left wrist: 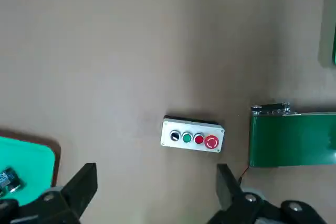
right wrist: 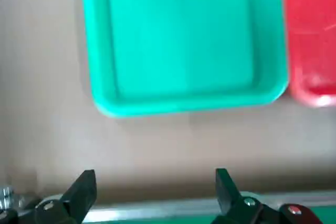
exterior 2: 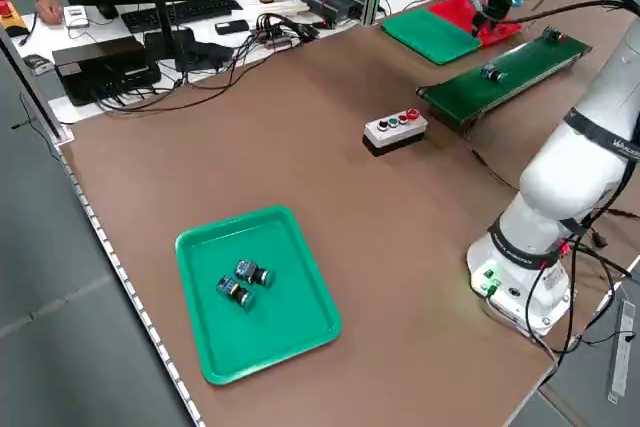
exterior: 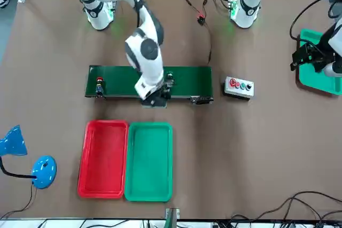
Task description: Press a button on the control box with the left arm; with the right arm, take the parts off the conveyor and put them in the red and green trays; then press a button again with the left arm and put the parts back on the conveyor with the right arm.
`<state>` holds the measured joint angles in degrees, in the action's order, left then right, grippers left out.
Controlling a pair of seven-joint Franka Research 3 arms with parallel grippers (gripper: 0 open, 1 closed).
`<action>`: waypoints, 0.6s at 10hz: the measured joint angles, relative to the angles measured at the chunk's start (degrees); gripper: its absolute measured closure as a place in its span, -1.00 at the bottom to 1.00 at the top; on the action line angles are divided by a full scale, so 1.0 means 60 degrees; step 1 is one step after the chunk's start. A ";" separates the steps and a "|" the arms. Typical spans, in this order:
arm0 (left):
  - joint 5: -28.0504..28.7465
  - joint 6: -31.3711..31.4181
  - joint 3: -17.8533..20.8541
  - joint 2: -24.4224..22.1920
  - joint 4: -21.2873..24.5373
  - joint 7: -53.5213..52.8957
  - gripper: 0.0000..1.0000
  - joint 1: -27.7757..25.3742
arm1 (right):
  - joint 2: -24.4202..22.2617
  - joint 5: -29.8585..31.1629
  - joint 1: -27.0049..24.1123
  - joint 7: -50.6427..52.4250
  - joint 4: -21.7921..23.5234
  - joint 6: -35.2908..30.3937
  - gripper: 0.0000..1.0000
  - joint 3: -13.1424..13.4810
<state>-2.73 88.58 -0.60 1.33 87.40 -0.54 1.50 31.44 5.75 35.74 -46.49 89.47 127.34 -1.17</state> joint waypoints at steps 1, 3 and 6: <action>0.0000 0.0000 -0.0001 0.0000 -0.0002 0.0000 -1.00 0.0001 | -0.0083 0.0000 -0.0491 0.0241 -0.0331 -0.0064 -1.00 0.0007; 0.0000 0.0000 -0.0006 -0.0002 -0.0005 0.0000 -1.00 0.0003 | -0.0469 -0.0001 -0.1511 0.1042 -0.0597 -0.0229 -1.00 0.0014; 0.0222 0.0000 -0.0053 -0.0025 -0.0010 -0.0226 -1.00 0.0024 | -0.1410 -0.0015 -0.3328 0.3249 -0.0686 -0.1241 -1.00 0.0018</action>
<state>-1.40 88.58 -0.92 1.18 87.34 -1.90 1.65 22.98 5.66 15.78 -26.99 85.35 119.90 -1.06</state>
